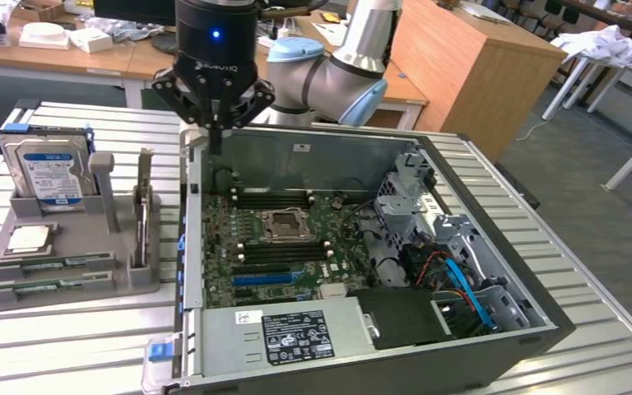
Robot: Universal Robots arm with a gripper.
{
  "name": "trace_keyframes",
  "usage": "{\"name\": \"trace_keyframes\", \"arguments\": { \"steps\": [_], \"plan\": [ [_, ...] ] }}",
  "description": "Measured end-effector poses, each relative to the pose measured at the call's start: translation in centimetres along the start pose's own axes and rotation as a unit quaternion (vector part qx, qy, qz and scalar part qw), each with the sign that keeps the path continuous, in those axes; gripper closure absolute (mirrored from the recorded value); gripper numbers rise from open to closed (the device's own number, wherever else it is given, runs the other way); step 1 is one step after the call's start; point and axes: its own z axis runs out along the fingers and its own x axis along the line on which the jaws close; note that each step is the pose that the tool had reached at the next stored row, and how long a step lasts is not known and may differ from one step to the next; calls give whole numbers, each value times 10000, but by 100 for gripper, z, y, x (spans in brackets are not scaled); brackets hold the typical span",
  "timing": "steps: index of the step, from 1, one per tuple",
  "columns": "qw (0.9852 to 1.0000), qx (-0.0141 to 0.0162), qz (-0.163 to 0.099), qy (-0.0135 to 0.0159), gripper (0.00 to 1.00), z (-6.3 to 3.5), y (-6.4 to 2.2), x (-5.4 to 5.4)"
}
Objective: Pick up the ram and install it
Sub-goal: 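Reach for the ram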
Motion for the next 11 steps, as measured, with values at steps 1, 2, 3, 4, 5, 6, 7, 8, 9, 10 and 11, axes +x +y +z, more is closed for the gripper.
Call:
{"name": "trace_keyframes", "arguments": {
  "steps": [1,2,3,4,5,6,7,8,9,10,11],
  "plan": [
    [10000,0,0,0,90,0,0,6],
    [10000,0,0,0,90,0,-1,11],
    [10000,0,0,0,90,0,-1,17],
    [10000,0,0,0,90,-1,-2,23],
    [10000,0,0,0,90,-1,-2,29],
    [10000,0,0,0,90,-1,-3,35],
    [10000,0,0,0,90,-1,-3,41],
    [10000,0,0,0,90,-1,-4,48],
    [10000,0,0,0,90,-1,-4,54],
    [10000,0,0,0,90,-2,-4,60],
    [10000,0,0,0,90,-2,-5,66]
  ]
}}
